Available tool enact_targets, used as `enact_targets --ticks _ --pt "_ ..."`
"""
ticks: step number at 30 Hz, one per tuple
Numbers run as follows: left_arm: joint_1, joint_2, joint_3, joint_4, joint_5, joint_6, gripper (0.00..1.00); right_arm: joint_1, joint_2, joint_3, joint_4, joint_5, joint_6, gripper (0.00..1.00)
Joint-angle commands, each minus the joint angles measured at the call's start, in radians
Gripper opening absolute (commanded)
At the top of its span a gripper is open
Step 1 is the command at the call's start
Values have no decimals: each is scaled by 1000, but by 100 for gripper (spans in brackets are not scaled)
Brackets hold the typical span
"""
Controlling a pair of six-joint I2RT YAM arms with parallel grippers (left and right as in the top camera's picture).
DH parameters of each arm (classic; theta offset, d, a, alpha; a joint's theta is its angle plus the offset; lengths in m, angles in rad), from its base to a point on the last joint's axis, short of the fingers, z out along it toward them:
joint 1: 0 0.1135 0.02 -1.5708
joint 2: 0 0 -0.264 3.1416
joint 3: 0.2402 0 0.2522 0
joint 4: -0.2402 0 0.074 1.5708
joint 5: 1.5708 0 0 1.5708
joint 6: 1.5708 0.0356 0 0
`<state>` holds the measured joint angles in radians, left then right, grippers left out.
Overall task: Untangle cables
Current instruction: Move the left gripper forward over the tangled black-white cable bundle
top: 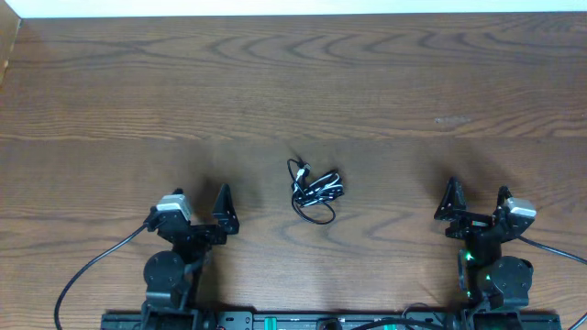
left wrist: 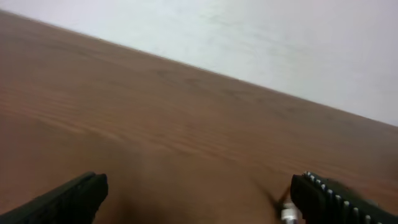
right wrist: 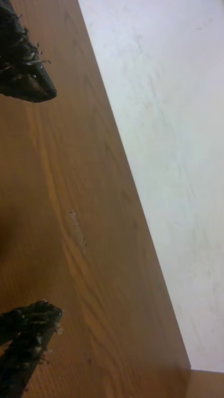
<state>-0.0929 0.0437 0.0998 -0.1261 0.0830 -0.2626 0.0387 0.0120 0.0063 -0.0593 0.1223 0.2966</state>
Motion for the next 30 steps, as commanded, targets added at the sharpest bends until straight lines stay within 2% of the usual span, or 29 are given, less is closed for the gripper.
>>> enact_targets --ticks 1,8,12,15,24,27,30 --pt "-2 22 141 -33 67 -9 100 13 -3 -1 -4 -2 2 99" --pt "-2 184 441 -174 69 -1 100 13 -3 -1 -5 -2 2 99" --pt "-2 337 628 -270 158 53 100 13 -3 -1 -5 -2 2 99" --pt "-2 486 803 -397 205 90 100 13 -3 -1 -5 -2 2 99" --pt "-2 996 1396 -977 268 183 100 13 -3 -1 -5 -2 2 99" --pt "-2 1131 1508 -1120 285 179 100 13 -3 -1 -5 -2 2 99" --pt "-2 1228 1526 -1173 324 179 100 13 -3 -1 -5 -2 2 99"
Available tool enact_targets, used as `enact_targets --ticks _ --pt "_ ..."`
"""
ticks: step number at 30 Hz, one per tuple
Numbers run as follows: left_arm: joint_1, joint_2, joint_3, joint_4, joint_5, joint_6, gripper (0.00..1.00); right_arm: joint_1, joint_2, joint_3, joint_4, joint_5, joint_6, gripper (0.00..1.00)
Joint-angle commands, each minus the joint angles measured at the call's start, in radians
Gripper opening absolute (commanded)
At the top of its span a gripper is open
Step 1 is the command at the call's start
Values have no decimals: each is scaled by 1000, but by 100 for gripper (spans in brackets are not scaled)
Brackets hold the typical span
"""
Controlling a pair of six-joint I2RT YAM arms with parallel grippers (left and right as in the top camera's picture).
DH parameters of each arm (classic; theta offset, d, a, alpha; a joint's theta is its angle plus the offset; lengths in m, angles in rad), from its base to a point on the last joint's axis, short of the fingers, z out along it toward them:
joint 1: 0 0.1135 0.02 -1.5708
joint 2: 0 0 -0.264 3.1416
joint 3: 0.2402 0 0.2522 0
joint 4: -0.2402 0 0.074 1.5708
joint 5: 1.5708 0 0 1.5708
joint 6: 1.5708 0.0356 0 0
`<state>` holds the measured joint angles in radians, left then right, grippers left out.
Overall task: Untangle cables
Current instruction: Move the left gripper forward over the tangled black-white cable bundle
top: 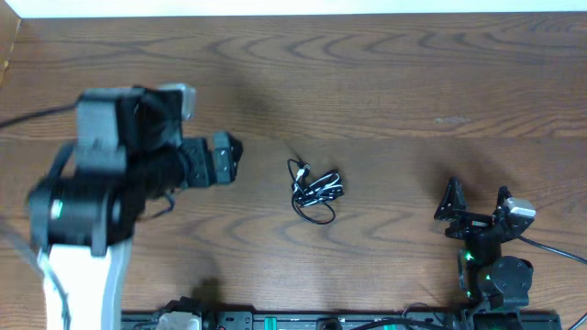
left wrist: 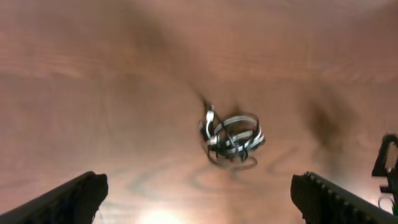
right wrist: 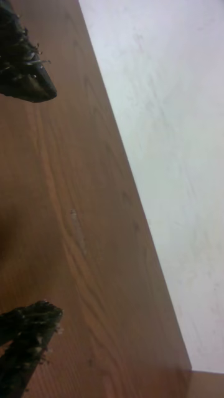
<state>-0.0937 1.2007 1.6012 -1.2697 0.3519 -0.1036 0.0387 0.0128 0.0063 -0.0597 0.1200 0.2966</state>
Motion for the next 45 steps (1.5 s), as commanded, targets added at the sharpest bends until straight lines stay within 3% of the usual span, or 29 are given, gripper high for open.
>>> enact_targets --ticks 1,11,16,34,45 --pt "-2 97 24 -32 66 16 100 13 -3 -1 -4 0 2 99" --pt "-2 303 24 -26 206 14 100 13 -3 -1 -4 0 2 99" --pt "-10 369 17 -30 225 13 76 13 -3 -1 -4 0 2 99" --pt "-109 521 -81 -19 220 13 76 13 -3 -1 -4 0 2 99" --pt "-211 541 -106 11 -101 -255 76 13 -3 -1 -4 0 2 99"
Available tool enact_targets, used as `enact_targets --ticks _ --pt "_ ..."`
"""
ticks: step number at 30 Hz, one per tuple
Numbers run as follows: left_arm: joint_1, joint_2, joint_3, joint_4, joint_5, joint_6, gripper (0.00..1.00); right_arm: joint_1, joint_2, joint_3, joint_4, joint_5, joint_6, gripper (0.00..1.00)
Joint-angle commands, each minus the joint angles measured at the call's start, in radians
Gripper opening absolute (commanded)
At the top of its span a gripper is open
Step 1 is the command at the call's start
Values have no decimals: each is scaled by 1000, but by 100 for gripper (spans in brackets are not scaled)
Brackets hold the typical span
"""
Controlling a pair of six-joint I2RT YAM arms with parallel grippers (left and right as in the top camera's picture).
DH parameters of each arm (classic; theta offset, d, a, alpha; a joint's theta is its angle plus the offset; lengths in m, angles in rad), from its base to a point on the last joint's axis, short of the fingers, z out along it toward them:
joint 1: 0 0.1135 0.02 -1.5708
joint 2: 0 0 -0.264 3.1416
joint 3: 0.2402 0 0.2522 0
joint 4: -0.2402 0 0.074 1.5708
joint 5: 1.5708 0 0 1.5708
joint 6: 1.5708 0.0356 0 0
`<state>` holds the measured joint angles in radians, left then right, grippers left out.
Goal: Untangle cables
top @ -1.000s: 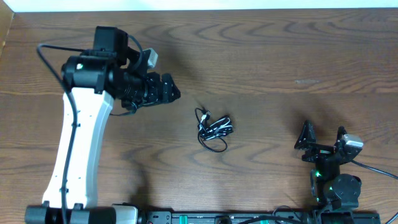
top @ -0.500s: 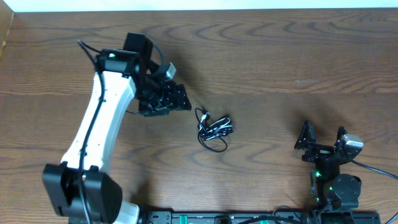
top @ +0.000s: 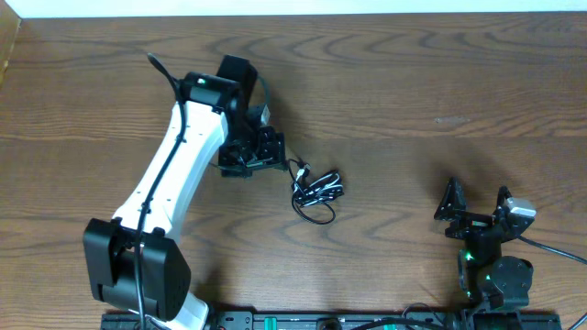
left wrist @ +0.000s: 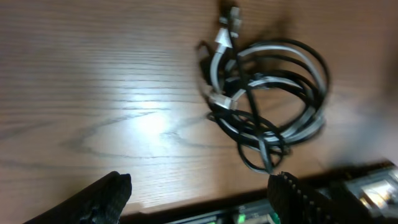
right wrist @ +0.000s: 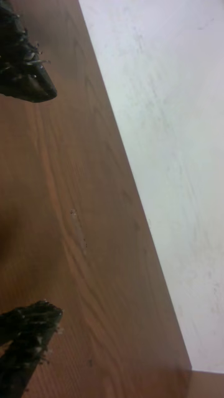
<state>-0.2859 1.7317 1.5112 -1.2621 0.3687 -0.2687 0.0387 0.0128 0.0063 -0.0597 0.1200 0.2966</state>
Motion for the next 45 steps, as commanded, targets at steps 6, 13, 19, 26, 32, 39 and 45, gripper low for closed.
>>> enact_targets --ticks 6,13,19,26,32,39,45 --pt "-64 13 -25 22 -123 -111 50 13 -3 -1 -4 0 2 99" --pt "-159 13 -25 78 -124 -110 7 13 -3 -1 -4 0 2 99" --pt "-235 13 -25 97 -124 -92 9 13 -3 -1 -4 0 2 99" --pt "-300 13 -25 102 -124 -93 48 13 -3 -1 -4 0 2 99" --pt "-343 13 -33 129 -127 -112 49 13 -3 -1 -4 0 2 99" --pt "-401 13 -111 237 -127 -124 49 13 -3 -1 -4 0 2 99" --pt "-441 13 -213 352 -127 -149 49 13 -3 -1 -4 0 2 99"
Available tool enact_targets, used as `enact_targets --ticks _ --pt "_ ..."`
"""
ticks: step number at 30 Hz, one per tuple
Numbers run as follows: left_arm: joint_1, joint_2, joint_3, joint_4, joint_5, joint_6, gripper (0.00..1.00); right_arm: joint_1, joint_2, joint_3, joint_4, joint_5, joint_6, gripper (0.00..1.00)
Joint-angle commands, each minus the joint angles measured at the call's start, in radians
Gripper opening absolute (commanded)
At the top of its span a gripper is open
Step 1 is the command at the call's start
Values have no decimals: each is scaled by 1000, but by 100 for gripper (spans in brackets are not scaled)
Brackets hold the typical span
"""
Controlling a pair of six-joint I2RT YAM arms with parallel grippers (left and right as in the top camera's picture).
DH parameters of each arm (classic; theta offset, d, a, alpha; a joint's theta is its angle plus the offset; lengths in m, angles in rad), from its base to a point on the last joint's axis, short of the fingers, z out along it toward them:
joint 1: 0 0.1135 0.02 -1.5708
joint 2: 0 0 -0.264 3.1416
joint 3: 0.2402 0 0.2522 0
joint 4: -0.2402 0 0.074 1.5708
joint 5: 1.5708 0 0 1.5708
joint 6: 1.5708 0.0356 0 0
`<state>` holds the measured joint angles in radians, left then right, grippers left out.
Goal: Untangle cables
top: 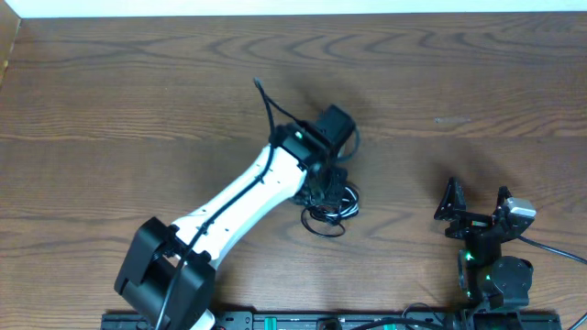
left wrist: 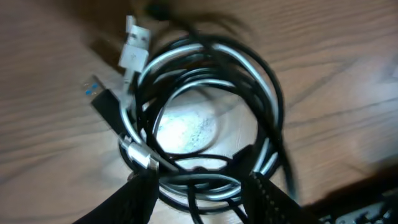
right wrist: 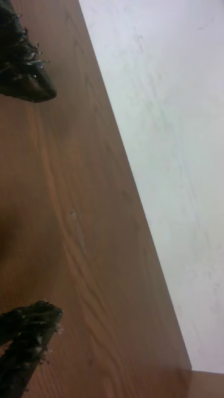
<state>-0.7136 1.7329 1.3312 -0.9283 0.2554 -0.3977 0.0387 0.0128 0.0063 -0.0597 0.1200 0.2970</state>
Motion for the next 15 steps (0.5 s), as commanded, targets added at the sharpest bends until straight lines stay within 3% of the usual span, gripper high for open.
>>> enact_targets --ticks 1,12,15 --pt "-17 12 -46 30 -14 -20 49 13 -3 -1 -4 0 2 99" --pt "-16 12 -118 51 -145 -20 50 13 -3 -1 -4 0 2 99" --pt "-13 12 -118 60 -247 -51 61 13 -3 -1 -4 0 2 99"
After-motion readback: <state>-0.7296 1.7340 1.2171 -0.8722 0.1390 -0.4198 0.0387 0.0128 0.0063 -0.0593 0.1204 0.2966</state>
